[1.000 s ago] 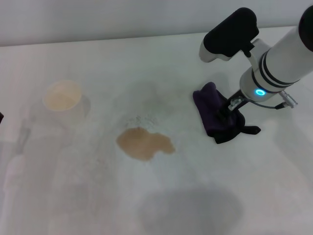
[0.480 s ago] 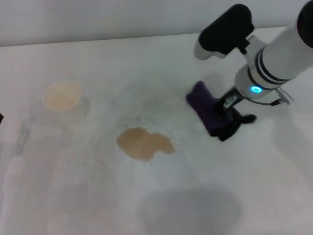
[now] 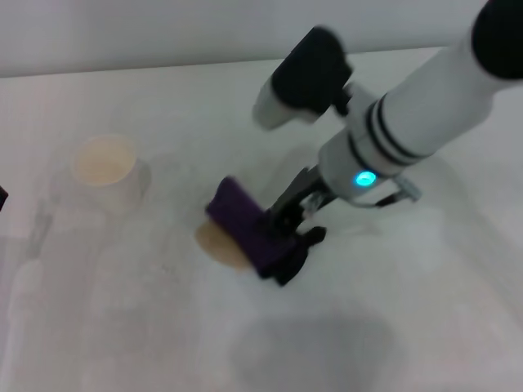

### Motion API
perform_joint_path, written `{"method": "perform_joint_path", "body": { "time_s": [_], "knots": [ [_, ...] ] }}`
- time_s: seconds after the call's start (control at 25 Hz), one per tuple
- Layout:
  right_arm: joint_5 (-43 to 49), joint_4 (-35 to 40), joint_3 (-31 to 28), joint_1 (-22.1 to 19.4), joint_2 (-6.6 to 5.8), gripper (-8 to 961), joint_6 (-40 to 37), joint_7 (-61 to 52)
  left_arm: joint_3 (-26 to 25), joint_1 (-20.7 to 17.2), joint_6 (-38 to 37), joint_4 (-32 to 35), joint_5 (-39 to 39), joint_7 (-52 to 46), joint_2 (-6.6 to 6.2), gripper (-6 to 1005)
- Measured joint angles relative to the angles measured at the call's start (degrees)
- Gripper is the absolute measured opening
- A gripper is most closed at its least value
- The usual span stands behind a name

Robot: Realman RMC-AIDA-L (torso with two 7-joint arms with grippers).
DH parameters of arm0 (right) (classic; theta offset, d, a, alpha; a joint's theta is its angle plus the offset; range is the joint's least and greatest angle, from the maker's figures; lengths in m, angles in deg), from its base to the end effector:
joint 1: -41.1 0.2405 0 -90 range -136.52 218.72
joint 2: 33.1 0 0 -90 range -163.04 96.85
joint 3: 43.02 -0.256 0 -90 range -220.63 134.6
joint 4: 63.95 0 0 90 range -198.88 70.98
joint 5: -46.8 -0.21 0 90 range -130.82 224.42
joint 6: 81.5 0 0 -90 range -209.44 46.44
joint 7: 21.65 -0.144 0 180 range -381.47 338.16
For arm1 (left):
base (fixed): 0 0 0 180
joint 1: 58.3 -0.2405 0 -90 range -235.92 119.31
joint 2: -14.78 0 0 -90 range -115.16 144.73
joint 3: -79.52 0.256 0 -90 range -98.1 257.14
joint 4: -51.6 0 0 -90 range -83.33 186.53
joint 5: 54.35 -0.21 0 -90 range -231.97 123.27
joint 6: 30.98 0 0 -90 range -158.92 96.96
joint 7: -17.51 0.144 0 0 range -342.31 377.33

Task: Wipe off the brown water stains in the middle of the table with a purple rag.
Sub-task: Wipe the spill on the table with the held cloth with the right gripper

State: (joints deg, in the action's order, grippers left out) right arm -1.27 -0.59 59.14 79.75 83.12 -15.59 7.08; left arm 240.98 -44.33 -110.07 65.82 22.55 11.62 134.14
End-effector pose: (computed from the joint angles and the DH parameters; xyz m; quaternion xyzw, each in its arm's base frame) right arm 0.1615 0.3542 -0.0843 -0.9409 0.2865 -0.1236 0.1320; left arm -0.3465 0.2500 -0.0296 -0.6618 -0.2634 -0.3258 0.6217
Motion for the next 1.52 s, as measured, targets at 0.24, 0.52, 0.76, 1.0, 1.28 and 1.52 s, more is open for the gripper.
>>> {"method": "perform_joint_path", "body": {
  "time_s": [0.24, 0.52, 0.76, 1.0, 1.28, 1.52],
  "knots": [
    [-2.7, -1.2, 8.7, 0.3, -0.01, 90, -7.2, 0.0, 0.0, 0.3, 0.0, 0.1, 0.0, -0.1, 0.0, 887],
    [-7.4, -4.1, 13.6, 0.3, -0.03, 90, -16.0, 1.0, 0.1, 0.8, 0.3, -0.3, 0.0, -5.9, -0.06, 888],
    [-8.3, -7.3, 14.7, 0.9, -0.02, 89, -21.7, 1.7, 0.1, 0.9, 0.7, -1.0, 0.0, -6.5, -0.07, 888],
    [-6.0, -10.8, 11.4, 1.5, -0.42, 88, -24.4, 1.4, 0.0, 0.8, 0.7, -1.2, 0.0, -6.6, -0.1, 888],
    [-2.2, -11.2, 5.8, 0.6, -0.47, 88, -23.4, 0.4, 0.0, 0.7, 0.7, -1.2, 0.0, -6.6, -0.09, 888],
    [-6.3, -10.7, 11.0, 2.7, -0.06, 88, -21.9, 0.2, 0.0, 0.9, 0.7, -1.2, 0.1, -6.6, -0.09, 887]
  ]
}}
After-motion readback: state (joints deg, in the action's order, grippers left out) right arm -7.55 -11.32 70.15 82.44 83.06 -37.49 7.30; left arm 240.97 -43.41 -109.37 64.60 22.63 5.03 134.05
